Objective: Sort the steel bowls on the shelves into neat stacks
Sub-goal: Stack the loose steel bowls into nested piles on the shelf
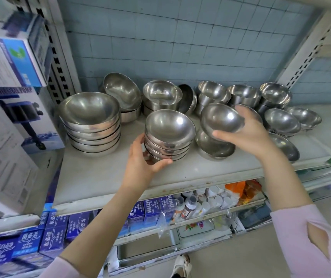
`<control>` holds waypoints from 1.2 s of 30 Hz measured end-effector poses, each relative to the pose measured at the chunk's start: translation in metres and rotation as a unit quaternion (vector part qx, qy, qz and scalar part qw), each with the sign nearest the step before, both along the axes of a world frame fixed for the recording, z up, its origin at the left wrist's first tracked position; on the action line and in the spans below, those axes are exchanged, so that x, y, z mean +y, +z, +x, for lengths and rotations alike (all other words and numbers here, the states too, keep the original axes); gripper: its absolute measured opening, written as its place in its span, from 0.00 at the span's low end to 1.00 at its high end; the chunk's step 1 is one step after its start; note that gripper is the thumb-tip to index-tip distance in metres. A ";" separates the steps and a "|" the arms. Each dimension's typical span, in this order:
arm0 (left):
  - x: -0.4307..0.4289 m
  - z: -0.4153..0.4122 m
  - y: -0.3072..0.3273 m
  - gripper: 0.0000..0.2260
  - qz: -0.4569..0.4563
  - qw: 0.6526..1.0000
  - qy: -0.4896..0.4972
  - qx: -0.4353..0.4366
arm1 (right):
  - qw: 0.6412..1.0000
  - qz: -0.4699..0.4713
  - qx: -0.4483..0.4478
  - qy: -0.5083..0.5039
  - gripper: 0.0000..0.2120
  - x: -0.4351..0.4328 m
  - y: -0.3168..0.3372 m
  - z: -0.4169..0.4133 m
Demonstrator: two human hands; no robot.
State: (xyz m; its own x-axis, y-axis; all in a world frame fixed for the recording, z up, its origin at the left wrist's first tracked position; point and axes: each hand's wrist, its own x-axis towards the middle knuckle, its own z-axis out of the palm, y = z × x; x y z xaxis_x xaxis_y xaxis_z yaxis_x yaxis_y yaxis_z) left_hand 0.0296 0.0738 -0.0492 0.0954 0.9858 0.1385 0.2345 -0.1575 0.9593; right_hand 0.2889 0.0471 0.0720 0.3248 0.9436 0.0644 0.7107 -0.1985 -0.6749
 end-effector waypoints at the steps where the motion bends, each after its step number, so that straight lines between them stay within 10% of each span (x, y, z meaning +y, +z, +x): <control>1: 0.000 0.000 0.000 0.47 -0.001 1.000 0.000 -0.001 | 1.000 0.013 -0.006 0.011 0.51 0.000 0.009 -0.004; 15: -0.001 0.001 0.000 0.45 0.010 1.000 -0.002 -0.024 | 0.981 -0.013 -0.039 0.187 0.51 0.019 0.021 -0.083; 36: -0.002 0.000 0.002 0.45 0.001 1.000 0.009 0.003 | 0.992 -0.097 0.037 0.074 0.58 -0.006 -0.043 0.018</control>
